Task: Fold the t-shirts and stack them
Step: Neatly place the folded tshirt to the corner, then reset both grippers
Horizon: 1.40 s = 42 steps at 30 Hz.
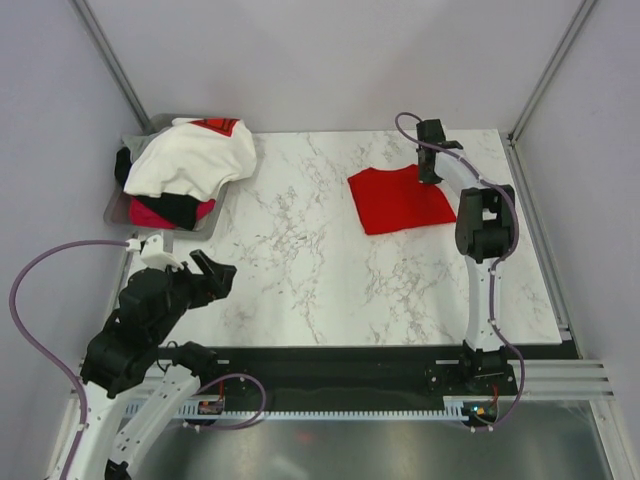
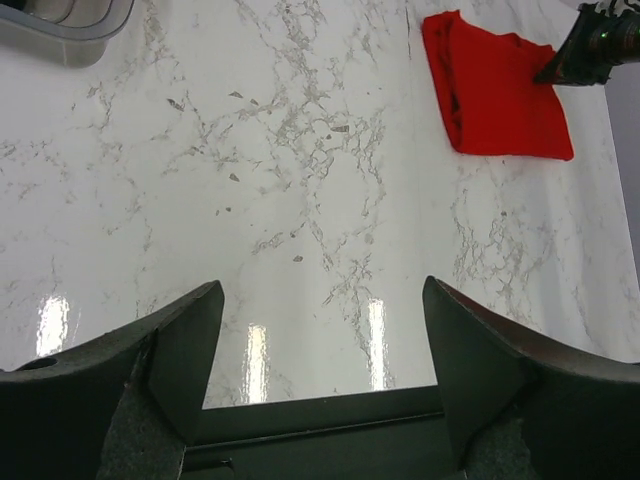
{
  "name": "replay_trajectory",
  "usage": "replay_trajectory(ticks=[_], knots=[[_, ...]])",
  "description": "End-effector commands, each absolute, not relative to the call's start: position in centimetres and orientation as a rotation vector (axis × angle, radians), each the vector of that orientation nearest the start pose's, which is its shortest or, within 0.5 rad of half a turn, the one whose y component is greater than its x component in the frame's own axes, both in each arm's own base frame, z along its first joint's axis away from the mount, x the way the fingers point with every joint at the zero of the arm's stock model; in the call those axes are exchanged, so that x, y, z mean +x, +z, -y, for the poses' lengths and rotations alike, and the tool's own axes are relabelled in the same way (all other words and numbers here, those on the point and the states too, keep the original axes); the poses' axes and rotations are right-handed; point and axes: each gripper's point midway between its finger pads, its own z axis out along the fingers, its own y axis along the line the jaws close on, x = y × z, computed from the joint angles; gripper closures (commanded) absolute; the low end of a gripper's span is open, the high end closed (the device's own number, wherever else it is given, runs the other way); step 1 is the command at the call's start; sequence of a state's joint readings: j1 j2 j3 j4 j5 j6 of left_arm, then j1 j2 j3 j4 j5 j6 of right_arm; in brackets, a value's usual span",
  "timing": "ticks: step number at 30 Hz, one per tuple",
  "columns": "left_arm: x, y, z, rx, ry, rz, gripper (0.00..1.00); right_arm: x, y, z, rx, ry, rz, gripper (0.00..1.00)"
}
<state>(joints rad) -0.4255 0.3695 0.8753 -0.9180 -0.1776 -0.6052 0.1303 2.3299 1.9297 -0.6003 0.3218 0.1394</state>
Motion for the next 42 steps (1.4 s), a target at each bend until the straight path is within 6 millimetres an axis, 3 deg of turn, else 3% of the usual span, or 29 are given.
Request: replay_trajectory(ticks=[1,2,3,5,7,8,11,12,14,18,20,21,22,24,27,28,29,30,31,33,34,35,36,37,38,39,40,41,42], knots=[[17.1,24.6,6.9,-0.296,-0.491,-1.999,0.13,57.8,6.5,5.5,0.162,-0.704,-2.399,1.0],[17.1,24.6,6.9,-0.295,-0.49,-2.001,0.13,58.4,4.9,6.6,0.128,-0.773,-2.412,1.0],[17.2,24.5,7.0,-0.29,-0.492,-2.007,0.14,60.2,7.0,7.7,0.161,-0.794,-2.337,1.0],[17.2,24.5,7.0,-0.289,-0.491,-2.009,0.14,61.2,6.4,10.5,0.209,-0.851,-2.302,1.0],[17.2,24.6,7.1,-0.288,-0.497,-2.007,0.14,63.0,8.0,11.5,0.249,-0.864,-2.201,1.0],[17.3,24.4,7.1,-0.286,-0.493,-2.011,0.13,63.2,8.1,13.5,0.278,-0.894,-2.178,1.0],[17.5,24.2,7.2,-0.293,-0.484,-2.026,0.14,65.5,10.3,14.4,0.246,-0.942,-2.039,1.0],[17.6,24.0,7.2,-0.291,-0.479,-2.034,0.14,66.3,12.1,15.0,0.287,-0.973,-1.947,1.0],[17.8,23.7,7.2,-0.299,-0.467,-2.048,0.13,66.8,13.2,15.8,0.259,-1.042,-1.888,1.0],[17.9,23.6,7.1,-0.301,-0.461,-2.054,0.14,67.4,17.5,18.0,0.386,-1.09,-1.654,0.99],[17.9,23.6,7.1,-0.306,-0.459,-2.054,0.14,67.5,18.1,18.9,0.437,-1.066,-1.597,0.87],[17.9,23.6,7.1,-0.304,-0.46,-2.054,0.14,67.7,18.8,19.1,0.464,-1.045,-1.555,0.55],[18.0,23.5,7.2,-0.304,-0.458,-2.058,0.14,67.3,18.9,19.6,0.505,-1.048,-1.537,0.34],[17.9,23.4,7.2,-0.301,-0.459,-2.062,0.14,66.6,19.2,19.9,0.57,-1.056,-1.512,0.02],[17.8,23.6,7.3,-0.296,-0.47,-2.057,0.13,64.7,20.0,20.4,0.679,-1.088,-1.498,0.02],[17.8,23.7,7.2,-0.294,-0.469,-2.053,0.14,64.3,20.3,20.2,0.699,-1.082,-1.498,0.02],[17.8,23.7,7.2,-0.297,-0.469,-2.051,0.14,63.6,22.7,20.0,0.726,-1.051,-1.468,0.02],[17.7,23.8,7.2,-0.298,-0.472,-2.046,0.13,63.1,22.0,19.8,0.745,-1.034,-1.495,0.02],[17.7,23.8,7.2,-0.295,-0.474,-2.042,0.13,62.8,23.0,19.1,0.762,-1.009,-1.488,0.02],[17.6,23.9,7.2,-0.297,-0.477,-2.036,0.13,61.3,26.1,17.8,0.768,-0.955,-1.48,0.02],[17.6,24.0,7.1,-0.299,-0.475,-2.032,0.13,60.3,30.2,16.0,0.765,-0.893,-1.44,0.02],[17.6,24.1,7.1,-0.296,-0.477,-2.03,0.13,59.6,31.1,15.6,0.749,-0.873,-1.453,0.02],[17.6,24.1,7.0,-0.299,-0.476,-2.027,0.13,60.2,30.4,12.4,0.643,-0.783,-1.525,0.02],[17.6,24.1,7.0,-0.299,-0.476,-2.027,0.13,59.0,34.4,9.5,0.63,-0.644,-1.485,0.02],[17.5,24.2,7.0,-0.299,-0.479,-2.022,0.13,58.8,34.9,7.5,0.584,-0.531,-1.51,0.02],[17.5,24.2,6.9,-0.302,-0.472,-2.018,0.13,58.5,32.1,4.6,0.469,-0.421,-1.632,0.02],[17.5,24.3,6.8,-0.307,-0.474,-2.01,0.13,56.4,35.1,2.0,0.486,-0.282,-1.594,0.02],[17.4,24.5,6.7,-0.308,-0.48,-1.999,0.13,55.2,35.1,0.5,0.484,-0.217,-1.614,0.02],[17.3,24.6,6.7,-0.309,-0.481,-1.994,0.13,53.5,32.2,-1.1,0.457,-0.186,-1.716,0.02]])
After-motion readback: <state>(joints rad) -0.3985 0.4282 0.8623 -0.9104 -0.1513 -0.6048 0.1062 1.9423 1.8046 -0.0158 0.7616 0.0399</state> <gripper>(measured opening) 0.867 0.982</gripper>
